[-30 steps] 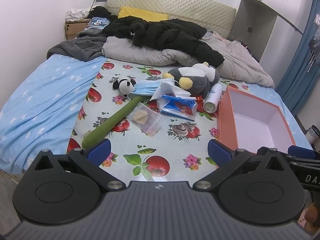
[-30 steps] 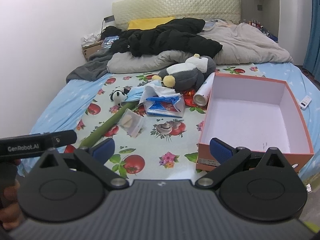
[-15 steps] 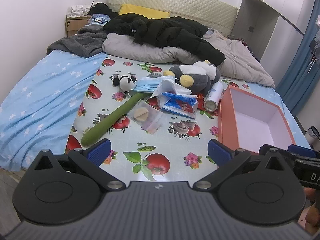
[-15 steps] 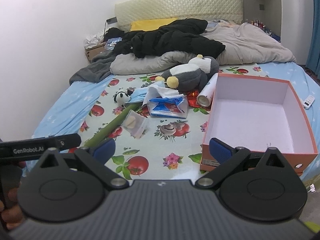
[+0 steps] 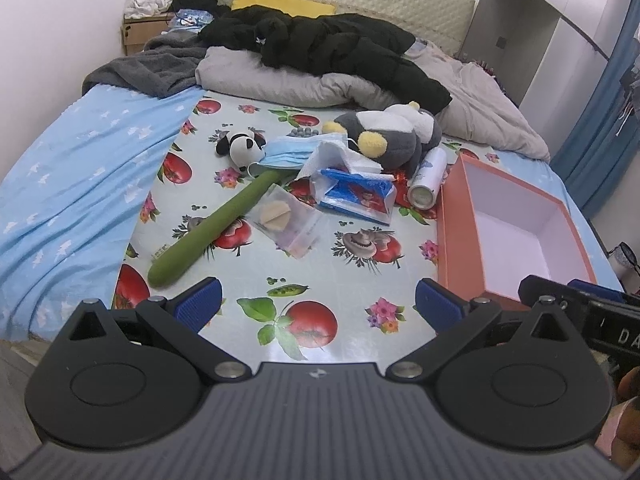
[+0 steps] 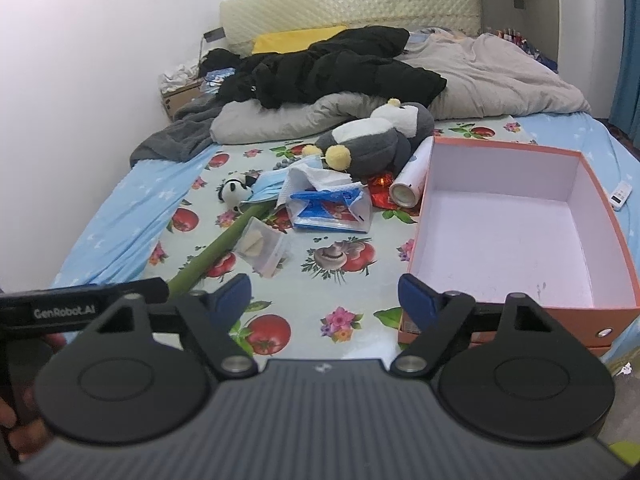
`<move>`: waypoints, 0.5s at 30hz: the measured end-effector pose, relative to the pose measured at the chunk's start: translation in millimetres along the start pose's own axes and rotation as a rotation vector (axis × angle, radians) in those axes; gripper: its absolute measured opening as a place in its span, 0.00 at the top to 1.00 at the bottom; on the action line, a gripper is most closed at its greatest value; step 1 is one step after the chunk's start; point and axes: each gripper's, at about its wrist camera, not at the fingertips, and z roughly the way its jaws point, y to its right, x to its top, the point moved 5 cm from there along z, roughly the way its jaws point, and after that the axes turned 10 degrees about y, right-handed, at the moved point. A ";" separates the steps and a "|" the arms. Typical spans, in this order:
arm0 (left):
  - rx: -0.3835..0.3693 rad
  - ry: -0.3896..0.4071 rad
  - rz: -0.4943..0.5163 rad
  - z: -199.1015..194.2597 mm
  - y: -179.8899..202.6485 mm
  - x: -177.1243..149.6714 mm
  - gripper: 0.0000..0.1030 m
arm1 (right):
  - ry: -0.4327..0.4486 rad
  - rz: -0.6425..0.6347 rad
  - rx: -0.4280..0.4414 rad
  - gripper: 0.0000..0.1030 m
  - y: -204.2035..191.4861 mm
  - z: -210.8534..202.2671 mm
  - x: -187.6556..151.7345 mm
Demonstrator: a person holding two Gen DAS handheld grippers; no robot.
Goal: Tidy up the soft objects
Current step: 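Grasp the blue wet-wipes pack with the right tool while the left tool grasps the clear sponge bag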
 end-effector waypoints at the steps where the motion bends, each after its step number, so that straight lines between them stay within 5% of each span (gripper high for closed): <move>1: 0.000 -0.004 0.001 5.3 -1.0 1.4 0.00 | -0.003 0.002 -0.002 0.20 0.3 4.2 1.1; 15: -0.001 -0.087 0.029 108.1 -17.5 12.6 0.00 | -0.058 0.005 -0.035 0.21 1.8 90.5 19.6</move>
